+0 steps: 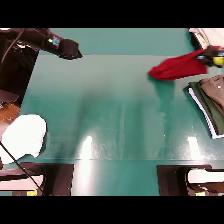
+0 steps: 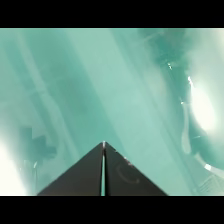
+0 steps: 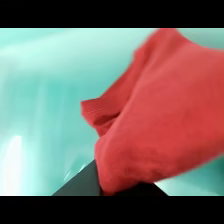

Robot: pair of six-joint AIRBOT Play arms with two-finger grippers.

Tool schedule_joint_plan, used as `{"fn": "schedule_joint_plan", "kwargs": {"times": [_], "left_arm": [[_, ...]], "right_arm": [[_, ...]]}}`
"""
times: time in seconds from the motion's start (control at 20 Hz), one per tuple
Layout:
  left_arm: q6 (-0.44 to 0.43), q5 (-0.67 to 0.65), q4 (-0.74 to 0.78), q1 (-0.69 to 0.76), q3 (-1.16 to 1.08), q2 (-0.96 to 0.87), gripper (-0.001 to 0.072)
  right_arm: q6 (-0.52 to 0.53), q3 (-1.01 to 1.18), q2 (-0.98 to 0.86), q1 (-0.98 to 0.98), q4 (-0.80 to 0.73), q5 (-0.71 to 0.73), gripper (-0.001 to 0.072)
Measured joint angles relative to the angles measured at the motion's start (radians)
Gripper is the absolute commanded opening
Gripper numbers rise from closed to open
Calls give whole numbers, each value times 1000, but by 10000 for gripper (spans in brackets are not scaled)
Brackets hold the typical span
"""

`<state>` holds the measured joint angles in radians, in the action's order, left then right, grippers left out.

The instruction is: Fold the shirts.

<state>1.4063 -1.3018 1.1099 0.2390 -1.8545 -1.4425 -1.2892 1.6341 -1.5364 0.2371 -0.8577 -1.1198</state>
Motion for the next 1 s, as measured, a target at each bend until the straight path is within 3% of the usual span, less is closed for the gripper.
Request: {"fn": "schedule_joint_plan", "kwargs": {"times": [0.25, 0.5, 0.75, 1.0], "left_arm": [[0, 34, 1, 67, 0, 0, 25], [0, 47, 3, 84, 0, 0, 25], [0, 52, 4, 87, 0, 0, 25], [0, 52, 5, 87, 0, 0, 25]], "right_arm": [[-1, 0, 18, 178, -19, 103, 11], [29, 58, 23, 238, 12, 137, 10], [32, 181, 45, 278, 12, 52, 10], [14, 214, 107, 346, -93, -69, 10]]}}
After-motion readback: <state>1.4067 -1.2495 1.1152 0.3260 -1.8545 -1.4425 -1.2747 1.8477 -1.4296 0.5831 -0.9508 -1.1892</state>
